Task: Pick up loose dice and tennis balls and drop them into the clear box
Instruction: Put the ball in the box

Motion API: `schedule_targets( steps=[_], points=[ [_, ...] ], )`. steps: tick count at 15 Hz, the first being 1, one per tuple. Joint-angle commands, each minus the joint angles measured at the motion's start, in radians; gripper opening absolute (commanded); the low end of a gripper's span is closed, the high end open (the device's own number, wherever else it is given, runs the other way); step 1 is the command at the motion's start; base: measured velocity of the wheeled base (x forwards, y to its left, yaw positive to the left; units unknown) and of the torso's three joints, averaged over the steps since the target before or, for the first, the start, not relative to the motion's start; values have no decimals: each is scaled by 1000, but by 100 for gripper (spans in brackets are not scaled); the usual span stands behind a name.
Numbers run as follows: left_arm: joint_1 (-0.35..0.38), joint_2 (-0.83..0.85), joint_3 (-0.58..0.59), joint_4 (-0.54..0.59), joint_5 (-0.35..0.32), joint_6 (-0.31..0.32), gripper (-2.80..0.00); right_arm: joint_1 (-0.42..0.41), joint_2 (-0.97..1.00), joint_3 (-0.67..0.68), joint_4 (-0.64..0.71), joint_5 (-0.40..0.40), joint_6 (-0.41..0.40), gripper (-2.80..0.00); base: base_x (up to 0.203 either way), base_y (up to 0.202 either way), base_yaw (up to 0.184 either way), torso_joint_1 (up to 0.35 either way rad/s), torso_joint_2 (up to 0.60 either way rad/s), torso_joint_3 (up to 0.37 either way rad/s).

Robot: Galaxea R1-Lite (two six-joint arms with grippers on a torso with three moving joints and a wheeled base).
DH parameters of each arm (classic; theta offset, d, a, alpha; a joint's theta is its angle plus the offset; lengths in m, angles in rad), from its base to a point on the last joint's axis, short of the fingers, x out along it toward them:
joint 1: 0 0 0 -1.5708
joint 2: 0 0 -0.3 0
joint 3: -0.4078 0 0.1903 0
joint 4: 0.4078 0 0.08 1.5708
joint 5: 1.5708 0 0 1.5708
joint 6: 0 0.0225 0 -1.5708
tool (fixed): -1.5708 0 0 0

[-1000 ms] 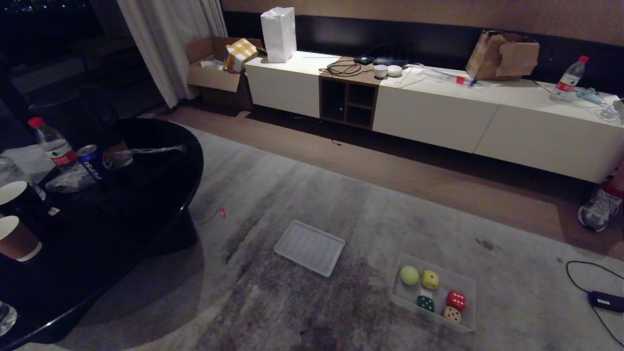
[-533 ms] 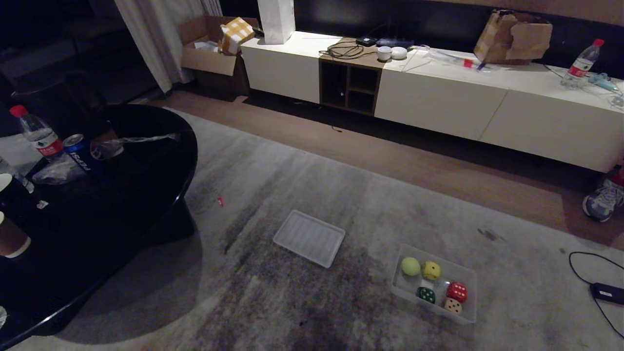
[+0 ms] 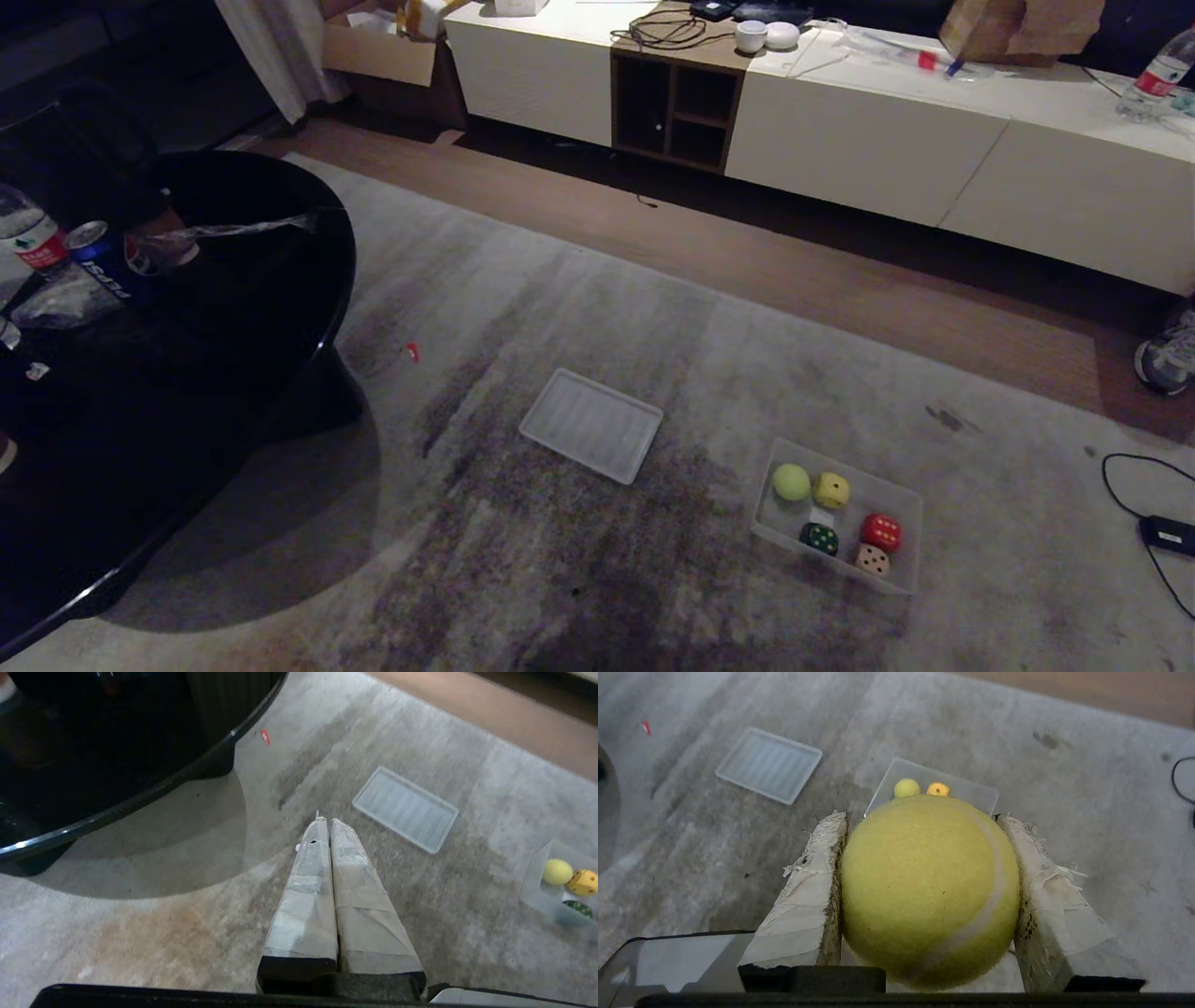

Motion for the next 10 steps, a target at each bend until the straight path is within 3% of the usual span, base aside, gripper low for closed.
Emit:
schedule_targets(
  steps=[1,10],
  points=[
    [-1,2,2,0,1,1,-280,1,1,0,2,0,0,-280,0,0,0,0,2,-202],
    [1,2,2,0,1,0,-280,1,1,0,2,0,0,-280,0,0,0,1,1,-197]
  ],
)
